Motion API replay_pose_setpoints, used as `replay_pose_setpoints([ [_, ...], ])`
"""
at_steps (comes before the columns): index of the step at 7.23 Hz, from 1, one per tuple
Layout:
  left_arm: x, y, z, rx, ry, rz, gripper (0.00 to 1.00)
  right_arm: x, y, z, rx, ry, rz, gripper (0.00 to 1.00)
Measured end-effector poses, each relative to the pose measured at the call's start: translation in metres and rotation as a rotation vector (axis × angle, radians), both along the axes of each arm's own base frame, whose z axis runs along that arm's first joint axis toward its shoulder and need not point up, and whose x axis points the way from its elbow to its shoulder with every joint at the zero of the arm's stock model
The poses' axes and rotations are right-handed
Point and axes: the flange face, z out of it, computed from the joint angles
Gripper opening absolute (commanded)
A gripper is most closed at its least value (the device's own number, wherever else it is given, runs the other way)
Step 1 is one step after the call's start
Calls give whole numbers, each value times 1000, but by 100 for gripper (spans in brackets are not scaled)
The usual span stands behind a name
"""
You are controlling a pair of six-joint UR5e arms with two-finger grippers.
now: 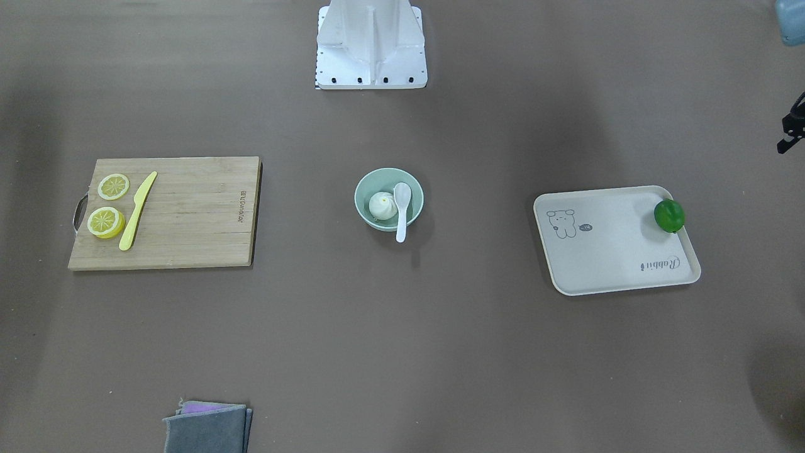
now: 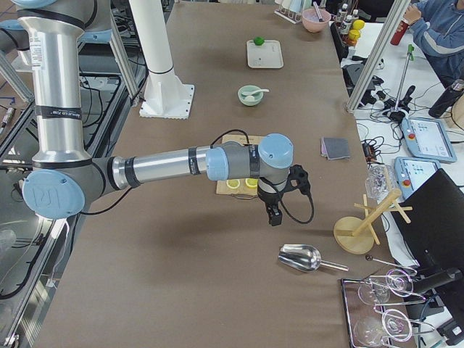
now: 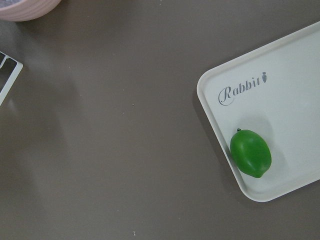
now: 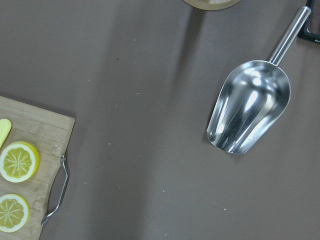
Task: Put spoon and bun in bowl
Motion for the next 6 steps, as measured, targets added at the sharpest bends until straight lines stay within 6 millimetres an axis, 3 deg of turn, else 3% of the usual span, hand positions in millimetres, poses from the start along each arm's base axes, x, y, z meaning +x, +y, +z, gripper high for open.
replay_pose_setpoints([
  [2, -24, 8, 15, -32, 0, -47, 98, 0, 2, 0, -6, -1, 7, 100],
  [4, -53, 16, 32, -65, -2, -107, 98, 0, 9, -15, 13, -2, 20, 100],
  [6, -69, 20, 36, -68, -1, -138, 98, 0, 17, -12, -4, -14, 26, 100],
])
